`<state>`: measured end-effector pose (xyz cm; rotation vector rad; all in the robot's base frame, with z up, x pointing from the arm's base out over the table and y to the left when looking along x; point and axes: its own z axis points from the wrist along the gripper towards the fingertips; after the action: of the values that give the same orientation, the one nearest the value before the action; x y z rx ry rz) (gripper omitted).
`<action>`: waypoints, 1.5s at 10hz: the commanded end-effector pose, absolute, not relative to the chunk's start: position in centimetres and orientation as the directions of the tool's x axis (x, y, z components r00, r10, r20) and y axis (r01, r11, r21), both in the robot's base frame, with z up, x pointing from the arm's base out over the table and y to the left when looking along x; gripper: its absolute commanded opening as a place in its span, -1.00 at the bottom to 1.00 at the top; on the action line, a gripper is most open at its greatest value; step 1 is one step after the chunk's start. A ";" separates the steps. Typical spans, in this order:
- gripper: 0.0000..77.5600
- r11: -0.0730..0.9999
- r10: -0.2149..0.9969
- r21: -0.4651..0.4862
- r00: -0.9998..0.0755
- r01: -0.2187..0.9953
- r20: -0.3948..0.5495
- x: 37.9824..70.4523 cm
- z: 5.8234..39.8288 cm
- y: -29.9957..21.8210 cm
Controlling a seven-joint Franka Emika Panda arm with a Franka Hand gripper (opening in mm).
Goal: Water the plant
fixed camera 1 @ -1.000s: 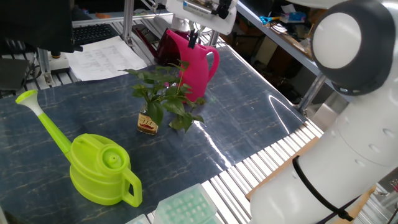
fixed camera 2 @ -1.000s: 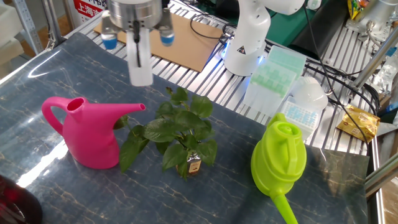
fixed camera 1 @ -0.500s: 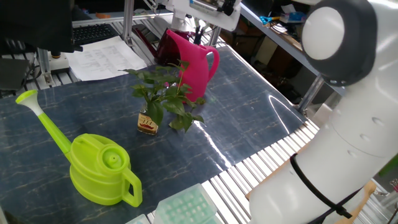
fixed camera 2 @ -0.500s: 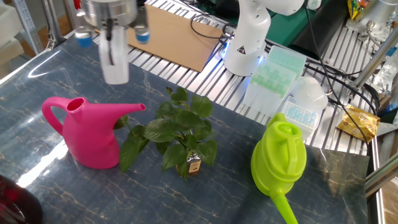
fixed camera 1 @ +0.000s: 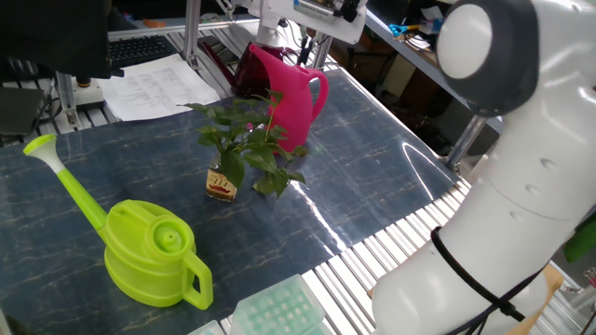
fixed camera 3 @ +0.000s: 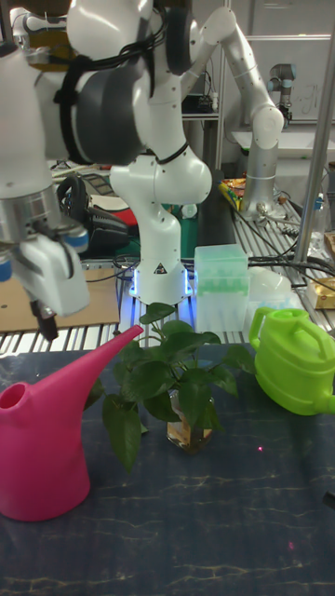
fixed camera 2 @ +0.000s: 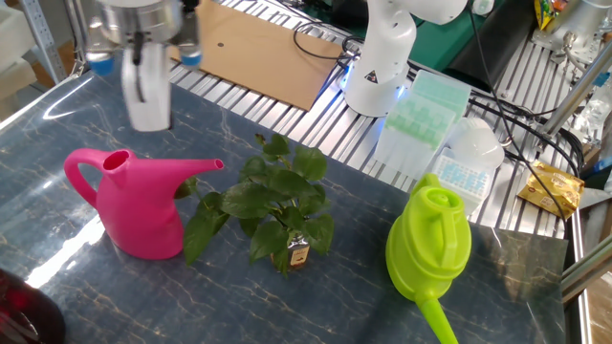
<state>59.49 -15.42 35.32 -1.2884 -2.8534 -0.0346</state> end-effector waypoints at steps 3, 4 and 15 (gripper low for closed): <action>-1.00 0.661 0.750 0.010 -0.661 0.750 0.007 61.7 34.9 -17.9; -1.00 0.660 0.751 0.010 -0.660 0.751 0.007 61.8 34.9 -18.0; -1.00 0.548 0.837 0.002 -0.548 0.837 0.003 64.6 34.8 -22.4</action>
<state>64.45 -21.94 34.74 -1.4765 -2.7689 -0.0023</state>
